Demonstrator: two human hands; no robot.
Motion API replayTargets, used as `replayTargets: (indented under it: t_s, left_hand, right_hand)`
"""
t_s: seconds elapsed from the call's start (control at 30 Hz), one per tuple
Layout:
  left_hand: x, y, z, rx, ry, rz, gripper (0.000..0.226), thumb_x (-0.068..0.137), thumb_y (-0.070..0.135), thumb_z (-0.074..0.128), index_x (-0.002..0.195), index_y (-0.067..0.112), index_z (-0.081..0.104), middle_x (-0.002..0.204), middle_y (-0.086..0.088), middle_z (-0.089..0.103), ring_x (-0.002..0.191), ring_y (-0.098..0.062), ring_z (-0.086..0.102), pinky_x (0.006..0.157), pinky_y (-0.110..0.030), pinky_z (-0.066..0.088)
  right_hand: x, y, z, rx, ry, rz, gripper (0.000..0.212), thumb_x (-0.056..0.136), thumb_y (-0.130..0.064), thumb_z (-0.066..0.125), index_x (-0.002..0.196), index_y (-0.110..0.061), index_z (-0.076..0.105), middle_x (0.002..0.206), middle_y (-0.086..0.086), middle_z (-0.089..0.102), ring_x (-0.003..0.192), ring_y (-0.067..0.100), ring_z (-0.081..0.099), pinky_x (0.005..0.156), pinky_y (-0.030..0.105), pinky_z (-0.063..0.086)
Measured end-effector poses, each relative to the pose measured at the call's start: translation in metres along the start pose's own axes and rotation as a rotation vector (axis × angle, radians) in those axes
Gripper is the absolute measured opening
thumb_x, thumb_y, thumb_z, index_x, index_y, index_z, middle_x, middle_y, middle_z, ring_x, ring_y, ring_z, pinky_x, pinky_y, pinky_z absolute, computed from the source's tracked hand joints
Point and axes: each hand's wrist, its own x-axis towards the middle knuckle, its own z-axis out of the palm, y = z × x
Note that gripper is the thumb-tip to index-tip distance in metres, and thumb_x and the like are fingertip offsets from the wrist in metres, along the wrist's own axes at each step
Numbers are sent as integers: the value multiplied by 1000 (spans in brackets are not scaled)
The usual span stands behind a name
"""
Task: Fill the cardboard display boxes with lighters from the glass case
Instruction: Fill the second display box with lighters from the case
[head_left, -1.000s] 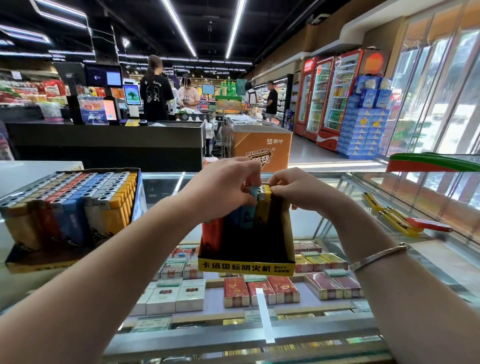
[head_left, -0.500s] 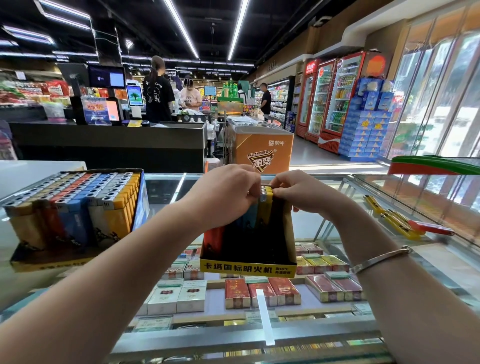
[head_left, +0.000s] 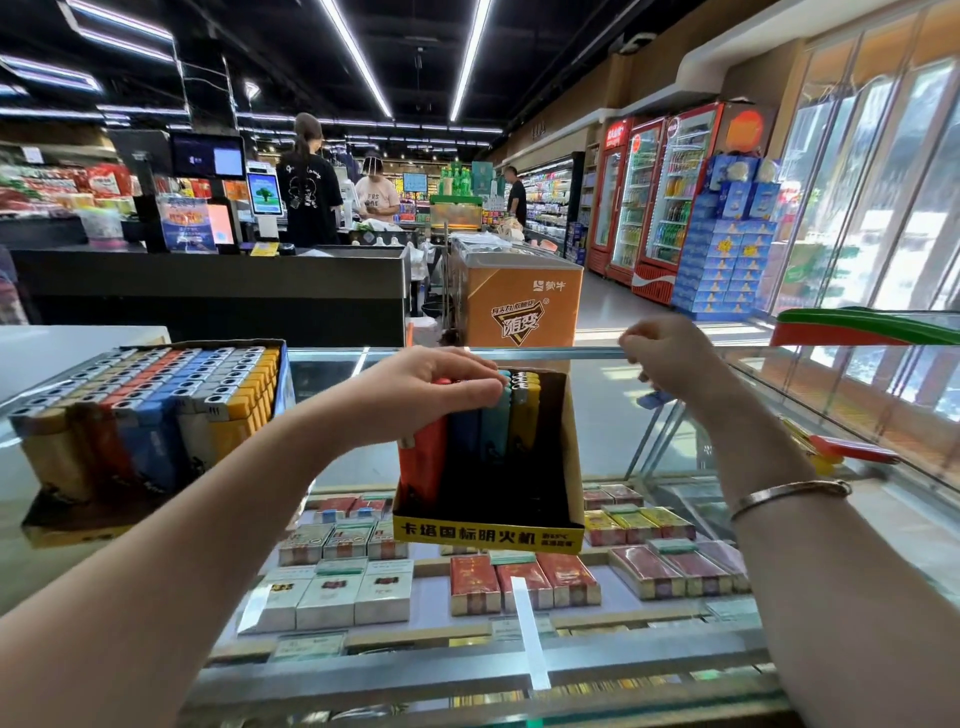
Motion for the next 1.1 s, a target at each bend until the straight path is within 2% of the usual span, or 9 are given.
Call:
replayTargets:
  t_s: [0.07, 0.17, 0.23, 0.33, 0.43, 0.7, 0.9, 1.03, 1.1]
  left_hand:
    - [2, -3, 5, -74, 33, -6, 31, 75, 49, 57, 100, 35, 70, 109, 24, 63, 102, 6, 57, 88, -16, 44]
    - [4, -5, 13, -194, 122, -37, 20, 89, 33, 55, 97, 28, 73, 103, 20, 67, 98, 2, 60, 77, -12, 47]
    - [5, -5, 17, -231, 167, -67, 21, 91, 30, 52, 93, 30, 73, 100, 14, 70, 103, -8, 60, 85, -24, 46]
    - [4, -3, 22, -285, 198, -87, 23, 92, 28, 51, 91, 33, 74, 103, 4, 71, 106, -19, 60, 98, -43, 43]
    - [3, 1, 26, -326, 224, -88, 23, 92, 25, 53, 89, 32, 74, 99, 3, 71, 103, -20, 62, 99, -48, 42]
    - [3, 8, 35, -417, 261, -64, 23, 92, 22, 52, 84, 28, 74, 100, -5, 69, 104, -31, 59, 96, -55, 43]
    - [3, 10, 42, -455, 242, 19, 33, 91, 26, 51, 74, 43, 73, 76, 21, 69, 91, -8, 60, 88, -37, 44]
    - [3, 10, 47, -483, 201, 55, 21, 91, 26, 51, 90, 30, 71, 95, 17, 69, 94, 3, 59, 84, -27, 41]
    - [3, 11, 49, -479, 178, 70, 21, 91, 26, 50, 97, 27, 70, 104, 19, 65, 95, 8, 56, 83, -24, 40]
  right_hand:
    - [8, 22, 4, -248, 31, 95, 20, 91, -12, 47, 94, -4, 64, 95, 15, 62, 89, 35, 62, 75, 39, 49]
    - [12, 47, 16, -674, -231, 178, 39, 99, -23, 34, 129, -5, 51, 139, 16, 45, 125, 33, 41, 97, 38, 34]
    - [11, 54, 22, -740, -331, 203, 45, 101, -30, 27, 140, -9, 38, 147, 14, 33, 135, 32, 29, 105, 39, 27]
    - [10, 55, 23, -601, -249, 221, 43, 99, -30, 39, 122, 3, 52, 129, 22, 51, 118, 33, 47, 91, 36, 38]
    - [7, 50, 20, -587, -70, 220, 25, 91, -15, 55, 104, 3, 65, 106, 21, 65, 99, 33, 59, 76, 33, 43]
    - [-6, 35, 20, -715, -34, 240, 18, 91, -4, 50, 108, -2, 56, 111, 19, 59, 101, 34, 56, 70, 32, 39]
    - [-17, 28, 17, -765, -15, 267, 23, 91, -2, 45, 111, -3, 55, 116, 18, 56, 103, 34, 56, 79, 37, 46]
    - [-18, 27, -2, -796, 128, 255, 26, 88, 3, 45, 113, 0, 54, 110, 20, 59, 99, 35, 57, 73, 36, 44]
    - [-23, 33, -18, -853, 164, 291, 28, 88, 3, 45, 115, 1, 54, 111, 22, 59, 102, 37, 56, 80, 41, 49]
